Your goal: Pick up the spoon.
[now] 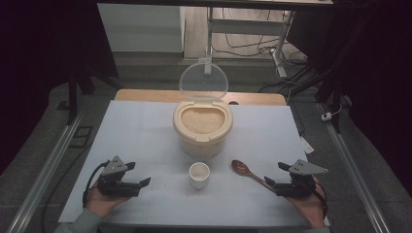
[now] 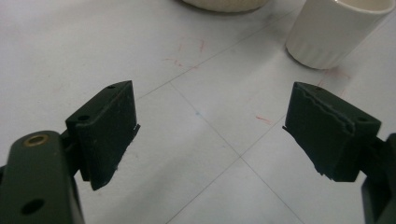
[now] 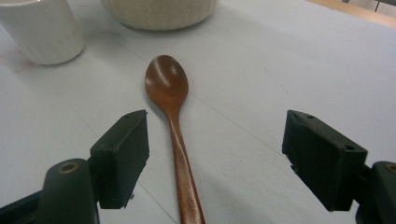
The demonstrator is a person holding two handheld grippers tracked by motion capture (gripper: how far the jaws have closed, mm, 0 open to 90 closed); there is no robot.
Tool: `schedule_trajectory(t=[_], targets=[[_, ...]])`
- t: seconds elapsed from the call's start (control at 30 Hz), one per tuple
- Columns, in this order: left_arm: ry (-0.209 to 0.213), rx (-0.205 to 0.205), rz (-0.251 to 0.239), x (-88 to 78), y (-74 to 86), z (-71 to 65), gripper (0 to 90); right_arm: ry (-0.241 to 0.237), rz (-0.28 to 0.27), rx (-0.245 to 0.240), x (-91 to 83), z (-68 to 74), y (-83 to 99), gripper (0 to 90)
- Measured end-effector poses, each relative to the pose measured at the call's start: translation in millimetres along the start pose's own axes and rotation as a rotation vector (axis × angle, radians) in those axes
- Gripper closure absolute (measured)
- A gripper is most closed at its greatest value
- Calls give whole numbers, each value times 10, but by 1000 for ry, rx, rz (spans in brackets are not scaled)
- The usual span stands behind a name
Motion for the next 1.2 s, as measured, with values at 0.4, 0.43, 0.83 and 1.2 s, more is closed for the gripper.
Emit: schedule_trajectory(t=[0.4, 0.43, 0.83, 1.2], targets=[[0, -5, 11, 20, 12, 18, 165, -13, 7, 9, -23, 14, -15, 272], [0, -5, 12, 22, 12, 19, 165, -14, 10, 7, -22, 15, -16, 273], [-18, -12, 5, 29, -2, 53, 168, -29, -36, 29, -79, 12, -82, 293], [-7, 14, 3, 31, -5, 36, 170, -30, 77, 18, -114, 46, -241, 306]])
Point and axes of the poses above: each handheld gripper's, and its own axes: x roughly forward along the jaws, y roughly out of its underside, z roughly to its left, the point moved 4 cm from there along x, roughly forward along the jaws, and after that the axes turned 5 degrees about -x, right-handed, at the moved point
